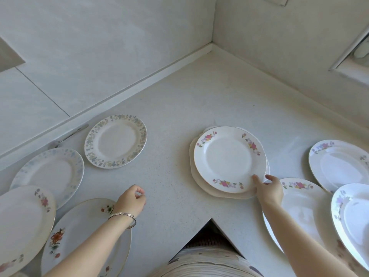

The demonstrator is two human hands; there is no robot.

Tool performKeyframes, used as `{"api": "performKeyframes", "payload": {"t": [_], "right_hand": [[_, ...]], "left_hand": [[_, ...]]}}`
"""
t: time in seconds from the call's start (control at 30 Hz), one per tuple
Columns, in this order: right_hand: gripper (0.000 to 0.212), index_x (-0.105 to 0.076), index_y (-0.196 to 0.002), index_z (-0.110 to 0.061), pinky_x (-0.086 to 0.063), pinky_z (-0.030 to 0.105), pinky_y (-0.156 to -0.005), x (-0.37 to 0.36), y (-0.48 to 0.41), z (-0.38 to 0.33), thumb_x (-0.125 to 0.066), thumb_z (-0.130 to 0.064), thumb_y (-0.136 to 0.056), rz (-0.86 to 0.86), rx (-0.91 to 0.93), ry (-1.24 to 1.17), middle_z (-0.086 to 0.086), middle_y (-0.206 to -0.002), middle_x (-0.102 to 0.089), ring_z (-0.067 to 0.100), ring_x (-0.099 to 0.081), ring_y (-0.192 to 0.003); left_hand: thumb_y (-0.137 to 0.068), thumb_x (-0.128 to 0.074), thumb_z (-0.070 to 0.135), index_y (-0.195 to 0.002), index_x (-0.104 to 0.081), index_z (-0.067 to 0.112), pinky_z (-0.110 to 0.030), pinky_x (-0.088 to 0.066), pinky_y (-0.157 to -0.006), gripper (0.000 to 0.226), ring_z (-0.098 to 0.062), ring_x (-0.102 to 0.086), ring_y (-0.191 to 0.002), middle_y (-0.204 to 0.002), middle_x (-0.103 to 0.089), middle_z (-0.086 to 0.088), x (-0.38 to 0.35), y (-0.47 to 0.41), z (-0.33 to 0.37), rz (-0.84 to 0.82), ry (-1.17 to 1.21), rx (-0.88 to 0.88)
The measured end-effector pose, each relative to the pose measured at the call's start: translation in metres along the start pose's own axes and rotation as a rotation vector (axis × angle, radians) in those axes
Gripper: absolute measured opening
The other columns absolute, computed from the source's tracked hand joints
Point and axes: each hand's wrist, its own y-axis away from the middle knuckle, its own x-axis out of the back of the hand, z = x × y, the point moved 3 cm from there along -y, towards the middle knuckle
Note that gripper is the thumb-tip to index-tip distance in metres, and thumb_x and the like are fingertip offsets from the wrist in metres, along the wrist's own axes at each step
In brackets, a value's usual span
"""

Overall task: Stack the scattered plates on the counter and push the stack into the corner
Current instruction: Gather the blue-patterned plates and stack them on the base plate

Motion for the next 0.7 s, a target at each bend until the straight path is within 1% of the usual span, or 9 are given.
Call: {"api": "performKeyframes", "payload": {"t": [0.1,0.17,0.23,0.3,0.4,0.5,0.57,0.63,0.7], "right_hand": [[0.055,-0.038,-0.136,-0.009,-0.041,0.042,-0.093,0.001,0.008,-0.008,-0.059,-0.025,-0.087,0.044,0.117,0.116,0.016,-0.119,-0.057,0.033,-0.054,-0.113],[0.047,-0.042,-0.132,-0.010,-0.043,0.038,-0.080,-0.003,0.017,-0.024,-0.057,-0.022,-0.089,0.029,0.292,0.144,0.009,-0.098,-0.056,0.029,-0.057,-0.093],[0.033,-0.052,-0.121,-0.011,-0.043,0.031,-0.065,-0.018,0.026,-0.046,-0.054,-0.020,-0.090,-0.145,0.398,0.166,0.000,-0.073,-0.053,0.019,-0.053,-0.065],[0.023,-0.060,-0.111,-0.009,-0.044,0.027,-0.057,-0.042,0.036,-0.064,-0.054,-0.017,-0.090,-0.397,0.409,0.228,-0.002,-0.062,-0.054,0.014,-0.051,-0.054],[0.020,-0.062,-0.107,-0.010,-0.047,0.027,-0.060,-0.081,0.053,-0.086,-0.055,-0.016,-0.089,-0.640,0.401,0.330,0.002,-0.071,-0.061,0.016,-0.054,-0.059],[0.025,-0.061,-0.112,-0.013,-0.042,0.014,-0.056,-0.118,0.067,-0.102,-0.053,-0.020,-0.090,-0.746,0.523,0.534,0.003,-0.085,-0.060,0.014,-0.053,-0.066],[0.027,-0.061,-0.114,-0.011,-0.041,0.019,-0.065,-0.137,0.072,-0.109,-0.053,-0.020,-0.090,-0.788,0.565,0.607,0.003,-0.087,-0.057,0.017,-0.053,-0.075],[0.028,-0.061,-0.114,-0.010,-0.040,0.023,-0.069,-0.158,0.073,-0.115,-0.053,-0.020,-0.090,-0.811,0.575,0.664,0.003,-0.087,-0.057,0.018,-0.053,-0.079],[0.027,-0.061,-0.113,-0.011,-0.040,0.023,-0.067,-0.162,0.070,-0.113,-0.053,-0.021,-0.090,-0.810,0.563,0.695,0.003,-0.086,-0.057,0.018,-0.053,-0.080]], "left_hand": [[-0.087,-0.045,0.005,-0.073,-0.046,0.025,-0.024,-0.039,-0.056,0.025,-0.018,-0.056,-0.058,-0.066,-0.060,0.002,-0.001,-0.002,-0.002,-0.006,0.003,0.012],[-0.087,-0.044,0.003,-0.076,-0.049,0.021,-0.022,-0.037,-0.052,0.022,-0.016,-0.054,-0.054,-0.066,-0.059,0.000,-0.002,-0.006,-0.004,-0.008,0.043,0.047],[-0.087,-0.043,-0.001,-0.082,-0.051,0.014,-0.021,-0.038,-0.045,0.018,-0.017,-0.054,-0.050,-0.069,-0.057,-0.005,0.001,-0.014,-0.006,0.014,0.176,0.119],[-0.088,-0.041,-0.005,-0.087,-0.049,0.009,-0.017,-0.041,-0.033,0.016,-0.016,-0.057,-0.039,-0.071,-0.052,-0.010,0.010,-0.027,-0.008,0.072,0.400,0.228],[-0.089,-0.037,-0.011,-0.075,-0.043,0.001,-0.016,-0.041,-0.026,0.020,-0.017,-0.053,-0.024,-0.067,-0.043,-0.013,0.030,-0.051,-0.009,0.161,0.865,0.434],[-0.094,-0.038,-0.001,-0.083,-0.045,-0.002,-0.022,-0.043,-0.023,0.013,-0.026,-0.051,-0.050,-0.069,-0.044,-0.013,0.051,-0.074,-0.013,0.222,1.136,0.566],[-0.096,-0.039,0.004,-0.077,-0.045,0.000,-0.021,-0.046,-0.029,0.020,-0.025,-0.055,-0.046,-0.061,-0.053,-0.015,0.061,-0.086,-0.013,0.228,1.163,0.560],[-0.095,-0.040,0.004,-0.070,-0.044,0.006,-0.024,-0.050,-0.050,0.026,-0.019,-0.059,-0.043,-0.052,-0.059,-0.012,0.070,-0.102,-0.011,0.212,1.193,0.525],[-0.095,-0.043,0.004,-0.070,-0.044,0.009,-0.024,-0.049,-0.072,0.026,-0.015,-0.052,-0.059,-0.062,-0.057,-0.009,0.067,-0.109,-0.011,0.173,1.237,0.528]]}}
